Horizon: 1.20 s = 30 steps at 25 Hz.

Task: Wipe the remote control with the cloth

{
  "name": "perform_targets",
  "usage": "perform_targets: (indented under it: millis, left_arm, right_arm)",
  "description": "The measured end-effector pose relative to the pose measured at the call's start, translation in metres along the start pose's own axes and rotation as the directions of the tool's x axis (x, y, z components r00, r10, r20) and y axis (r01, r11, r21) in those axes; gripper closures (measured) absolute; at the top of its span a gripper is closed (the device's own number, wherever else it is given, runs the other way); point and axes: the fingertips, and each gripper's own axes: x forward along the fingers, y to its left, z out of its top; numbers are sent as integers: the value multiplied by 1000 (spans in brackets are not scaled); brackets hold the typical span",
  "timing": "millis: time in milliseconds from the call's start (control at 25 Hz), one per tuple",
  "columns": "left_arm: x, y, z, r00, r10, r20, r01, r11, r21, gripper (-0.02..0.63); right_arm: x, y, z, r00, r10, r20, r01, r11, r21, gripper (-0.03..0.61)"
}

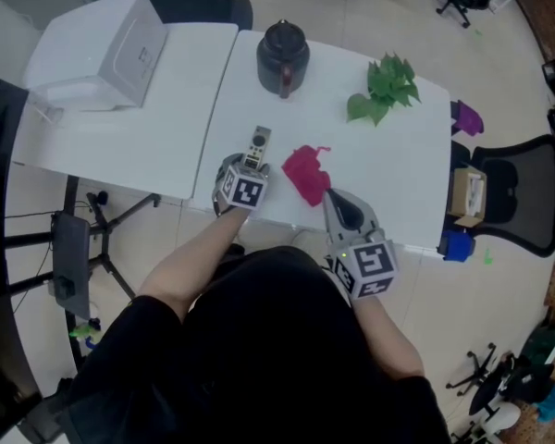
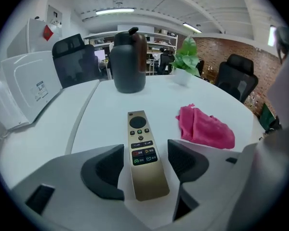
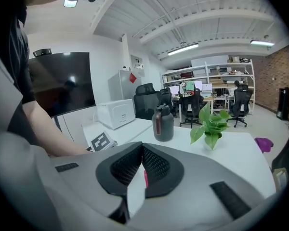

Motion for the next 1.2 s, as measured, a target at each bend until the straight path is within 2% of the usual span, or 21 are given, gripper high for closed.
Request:
perform_targets:
  millis: [200, 280, 440, 640, 800, 960, 1200]
  left_arm:
    - [11, 4, -9, 999, 19, -44, -21, 998, -54, 324]
    - [12, 6, -11, 998, 27, -49, -30, 998, -62, 365]
    - [13, 6, -11, 998, 33, -49, -35, 998, -43, 396]
    - [7, 9, -9, 999, 23, -49, -25, 999, -33, 402]
    - [-7, 12, -3, 1000, -2, -2, 2, 999, -45, 403]
    - [-31, 15, 10, 996, -29, 79, 34, 998, -61, 403]
    - [-85, 11, 44, 966, -100, 238, 126, 988, -95, 403]
  right_arm:
    - [-3, -4, -1, 1000, -13, -9, 13, 1000, 8, 578]
    - [-3, -6, -2, 1000, -15, -11, 15, 1000, 11, 578]
    - [-1, -4, -4, 1000, -4, -16, 4, 1000, 10, 578]
    - [1, -5, -4, 1000, -6, -20, 6, 1000, 9, 578]
    - [4, -9, -9, 1000, -14, -25, 14, 1000, 10, 578]
    - [10, -12, -19, 999, -18, -39, 18, 1000, 15, 578]
    - [24, -15, -33, 996, -28, -83, 29, 1000, 10, 578]
